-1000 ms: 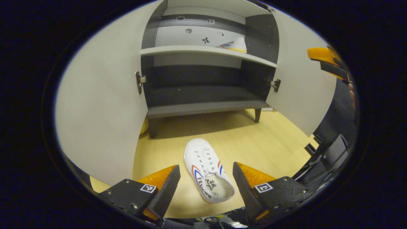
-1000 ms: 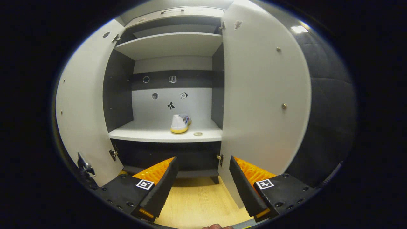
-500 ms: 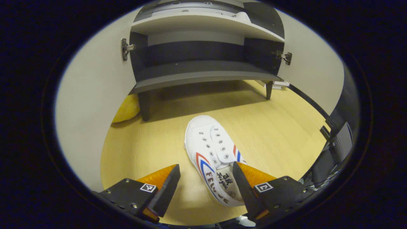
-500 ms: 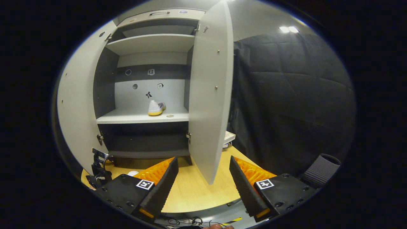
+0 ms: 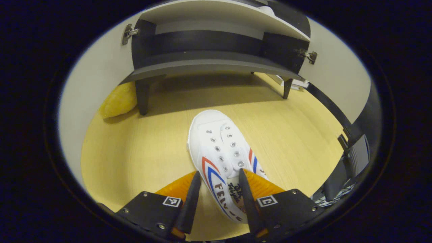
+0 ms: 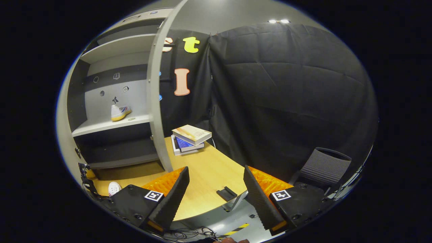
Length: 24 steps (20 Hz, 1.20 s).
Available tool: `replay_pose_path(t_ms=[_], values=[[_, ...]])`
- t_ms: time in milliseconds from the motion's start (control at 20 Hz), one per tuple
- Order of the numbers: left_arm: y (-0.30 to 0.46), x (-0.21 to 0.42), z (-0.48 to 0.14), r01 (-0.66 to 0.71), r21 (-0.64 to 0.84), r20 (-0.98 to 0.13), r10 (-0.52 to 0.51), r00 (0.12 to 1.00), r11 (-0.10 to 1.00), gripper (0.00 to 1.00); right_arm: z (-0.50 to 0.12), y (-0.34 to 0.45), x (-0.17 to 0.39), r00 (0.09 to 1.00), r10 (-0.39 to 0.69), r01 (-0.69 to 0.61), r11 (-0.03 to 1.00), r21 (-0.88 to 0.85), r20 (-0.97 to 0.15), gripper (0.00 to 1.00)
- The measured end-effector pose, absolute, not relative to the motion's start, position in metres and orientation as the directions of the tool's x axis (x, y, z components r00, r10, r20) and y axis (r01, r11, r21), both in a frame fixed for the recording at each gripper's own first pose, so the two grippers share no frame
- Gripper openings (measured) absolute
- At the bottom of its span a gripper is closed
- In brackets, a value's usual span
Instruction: Grab one shoe with the right hand and put it into the shoe cabinet, grab the other shoe with the left hand and put it into the shoe cabinet; then close the right door with the right hand and the left door with the left hand.
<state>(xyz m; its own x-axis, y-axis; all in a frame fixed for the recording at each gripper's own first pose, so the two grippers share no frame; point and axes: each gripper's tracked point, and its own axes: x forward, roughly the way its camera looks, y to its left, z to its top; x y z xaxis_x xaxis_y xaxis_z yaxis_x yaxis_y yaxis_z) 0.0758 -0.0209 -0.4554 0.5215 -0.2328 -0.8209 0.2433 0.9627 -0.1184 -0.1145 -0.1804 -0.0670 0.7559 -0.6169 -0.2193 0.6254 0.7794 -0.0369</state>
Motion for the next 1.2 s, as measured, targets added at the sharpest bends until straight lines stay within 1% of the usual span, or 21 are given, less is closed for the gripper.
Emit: replay_pose_path(t_ms=[50, 100, 150, 200, 250, 300, 350, 400, 450, 500, 550, 600, 650, 850, 1000, 1200], values=[[-0.021, 0.078, -0.456, 0.245, -0.11, -0.825, -0.226, 0.518, 0.963, 0.66, -0.064, -0.192, -0.112, 0.755, -0.622, 0.63, 0.776, -0.038, -0.207, 1.0], [-0.02, 0.078, -0.454, 0.243, -0.102, -0.832, -0.217, 0.511, 0.965, 0.69, -0.061, -0.202, -0.106, 0.753, -0.627, 0.634, 0.773, -0.036, -0.198, 1.0], [-0.021, 0.077, -0.455, 0.245, -0.095, -0.838, -0.21, 0.503, 0.965, 0.57, -0.059, -0.212, -0.101, 0.756, -0.626, 0.634, 0.773, -0.028, -0.191, 1.0], [-0.017, 0.079, -0.453, 0.239, -0.071, -0.844, -0.186, 0.503, 0.968, 0.68, -0.056, -0.221, -0.094, 0.762, -0.62, 0.628, 0.778, -0.02, -0.187, 0.97], [-0.017, 0.082, -0.454, 0.216, -0.069, -0.849, -0.171, 0.499, 0.974, 0.55, -0.057, -0.231, -0.088, 0.766, -0.617, 0.625, 0.781, -0.018, -0.182, 0.97], [-0.017, 0.081, -0.452, 0.202, -0.066, -0.858, -0.159, 0.488, 0.977, 0.52, -0.055, -0.242, -0.081, 0.768, -0.616, 0.622, 0.783, -0.021, -0.176, 1.0], [-0.016, 0.084, -0.455, 0.185, -0.051, -0.858, -0.138, 0.495, 0.981, 0.49, -0.054, -0.252, -0.075, 0.771, -0.614, 0.62, 0.785, -0.023, -0.169, 1.0], [-0.012, 0.086, -0.454, 0.157, -0.022, -0.856, -0.099, 0.507, 0.987, 0.29, -0.052, -0.261, -0.069, 0.776, -0.609, 0.614, 0.789, -0.025, -0.163, 0.97], [-0.008, 0.087, -0.452, 0.116, 0.003, -0.854, -0.058, 0.517, 0.993, 0.22, -0.053, -0.268, -0.065, 0.781, -0.603, 0.607, 0.794, -0.028, -0.162, 1.0], [-0.009, 0.088, -0.454, 0.086, 0.011, -0.857, -0.035, 0.514, 0.996, 0.12, -0.053, -0.275, -0.059, 0.787, -0.595, 0.599, 0.8, -0.03, -0.162, 0.97], [-0.008, 0.085, -0.452, 0.074, 0.029, -0.857, -0.013, 0.515, 0.997, 0.03, -0.054, -0.284, -0.053, 0.793, -0.587, 0.591, 0.806, -0.031, -0.164, 0.97], [-0.009, 0.085, -0.45, 0.059, 0.034, -0.852, -0.002, 0.523, 0.998, 0.03, -0.054, -0.292, -0.047, 0.799, -0.579, 0.583, 0.812, -0.028, -0.162, 0.97], [-0.008, 0.087, -0.449, 0.048, 0.033, -0.848, 0.002, 0.529, 0.998, 0.03, -0.053, -0.3, -0.041, 0.805, -0.572, 0.576, 0.817, -0.023, -0.156, 1.0], [-0.009, 0.095, -0.441, 0.006, 0.011, -0.818, 0.006, 0.575, 1.0, 0.02, -0.051, -0.332, -0.015, 0.832, -0.544, 0.545, 0.838, -0.027, -0.109, 1.0], [-0.008, 0.097, -0.437, -0.02, 0.007, -0.813, 0.017, 0.582, 1.0, 0.02, -0.054, -0.344, 0.001, 0.845, -0.521, 0.521, 0.853, -0.033, -0.119, 1.0], [-0.005, 0.099, -0.43, -0.048, -0.012, -0.78, 0.021, 0.626, 0.999, 0.02, -0.051, -0.35, 0.015, 0.86, -0.497, 0.497, 0.867, -0.028, -0.113, 1.0]])
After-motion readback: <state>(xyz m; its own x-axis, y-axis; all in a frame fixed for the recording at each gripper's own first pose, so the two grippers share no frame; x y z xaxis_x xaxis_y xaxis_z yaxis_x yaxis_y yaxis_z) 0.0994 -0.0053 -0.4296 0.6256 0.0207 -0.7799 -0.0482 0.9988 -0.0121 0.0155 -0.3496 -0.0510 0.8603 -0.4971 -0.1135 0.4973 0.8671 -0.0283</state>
